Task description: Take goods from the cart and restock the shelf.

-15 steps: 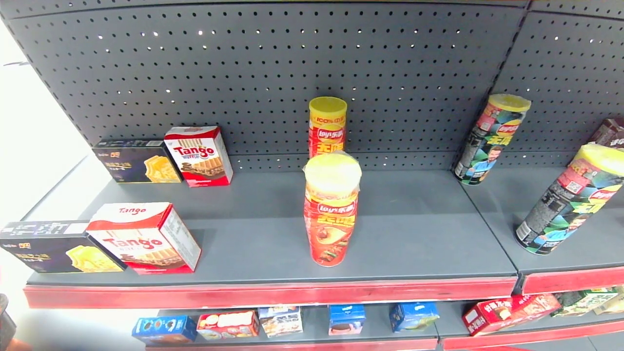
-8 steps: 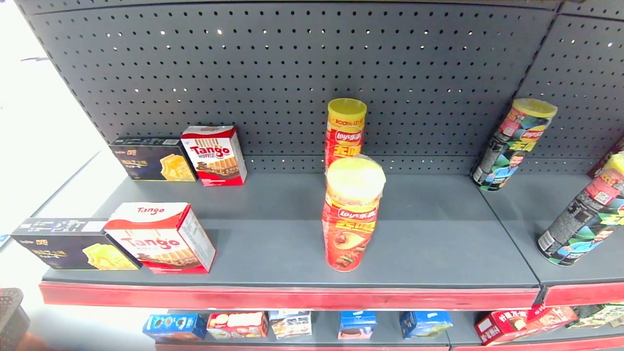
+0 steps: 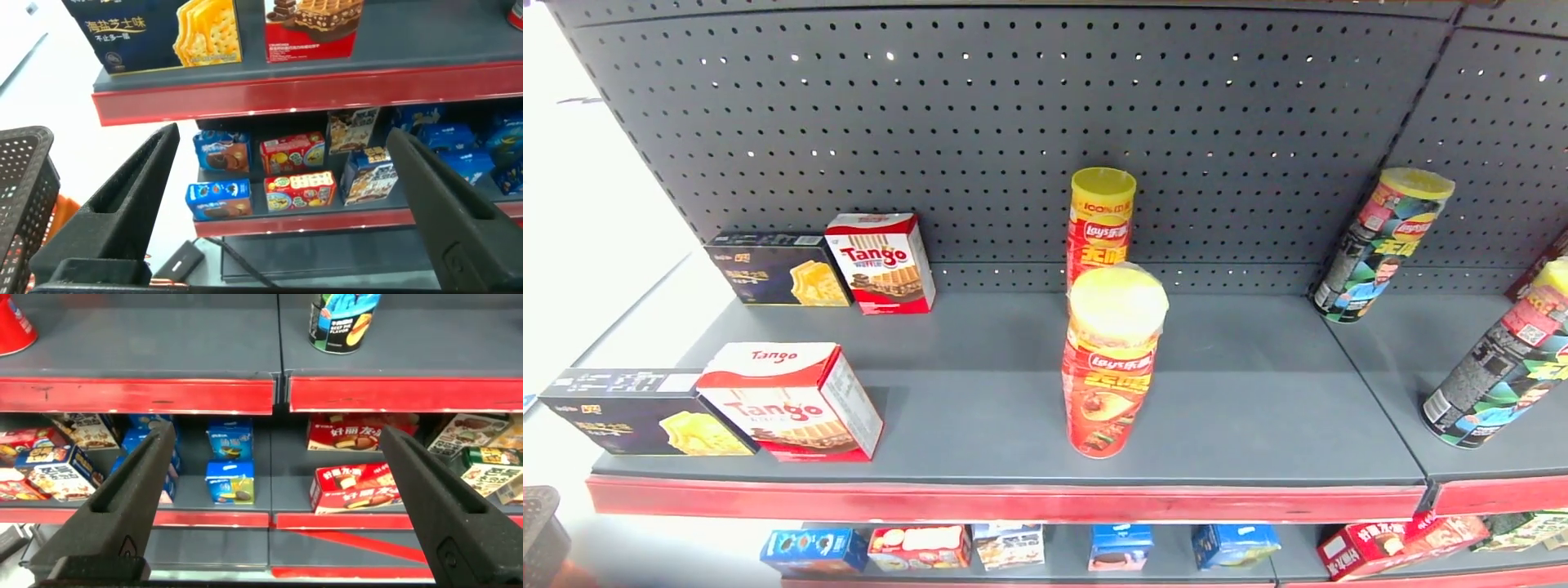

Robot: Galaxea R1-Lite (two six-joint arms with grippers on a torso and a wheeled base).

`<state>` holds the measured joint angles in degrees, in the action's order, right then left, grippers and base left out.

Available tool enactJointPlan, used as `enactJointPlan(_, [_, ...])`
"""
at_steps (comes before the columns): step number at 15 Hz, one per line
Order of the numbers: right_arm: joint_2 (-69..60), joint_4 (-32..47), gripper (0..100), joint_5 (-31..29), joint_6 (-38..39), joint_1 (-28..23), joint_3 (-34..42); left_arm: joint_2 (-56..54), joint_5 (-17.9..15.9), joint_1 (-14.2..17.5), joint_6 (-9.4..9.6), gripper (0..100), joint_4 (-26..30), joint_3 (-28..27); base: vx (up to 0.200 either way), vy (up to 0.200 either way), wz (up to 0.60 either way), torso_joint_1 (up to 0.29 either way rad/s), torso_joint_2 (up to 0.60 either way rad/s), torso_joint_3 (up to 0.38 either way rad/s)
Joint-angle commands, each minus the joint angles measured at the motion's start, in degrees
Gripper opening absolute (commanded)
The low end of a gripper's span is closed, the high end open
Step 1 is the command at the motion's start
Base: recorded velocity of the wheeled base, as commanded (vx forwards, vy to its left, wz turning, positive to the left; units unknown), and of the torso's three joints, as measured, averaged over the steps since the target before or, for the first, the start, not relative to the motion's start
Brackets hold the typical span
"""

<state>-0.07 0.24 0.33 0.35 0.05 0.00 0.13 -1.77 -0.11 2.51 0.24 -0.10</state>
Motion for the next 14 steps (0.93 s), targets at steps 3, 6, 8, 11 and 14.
enactJointPlan(3, [0.1, 0.0, 100, 0.0, 0.0, 0.0, 0.0, 0.0, 0.1, 0.0, -1.11, 100, 0.0, 0.0, 0.0, 0.0, 0.0, 0.0, 0.0, 0.0])
enactJointPlan(6, [0.1, 0.0, 100, 0.0, 0.0, 0.0, 0.0, 0.0, 0.1, 0.0, -1.11, 100, 0.0, 0.0, 0.0, 0.0, 0.0, 0.0, 0.0, 0.0])
enactJointPlan(8, [0.1, 0.0, 100, 0.0, 0.0, 0.0, 0.0, 0.0, 0.1, 0.0, -1.11, 100, 0.0, 0.0, 0.0, 0.0, 0.0, 0.0, 0.0, 0.0])
enactJointPlan(11, [0.1, 0.0, 100, 0.0, 0.0, 0.0, 0.0, 0.0, 0.1, 0.0, -1.11, 100, 0.0, 0.0, 0.0, 0.0, 0.0, 0.0, 0.0, 0.0])
enactJointPlan(14, [0.1, 0.0, 100, 0.2, -0.1, 0.0, 0.0, 0.0, 0.2, 0.0, -1.02, 100, -0.1, 0.1, 0.0, 0.0, 0.0, 0.0, 0.0, 0.0])
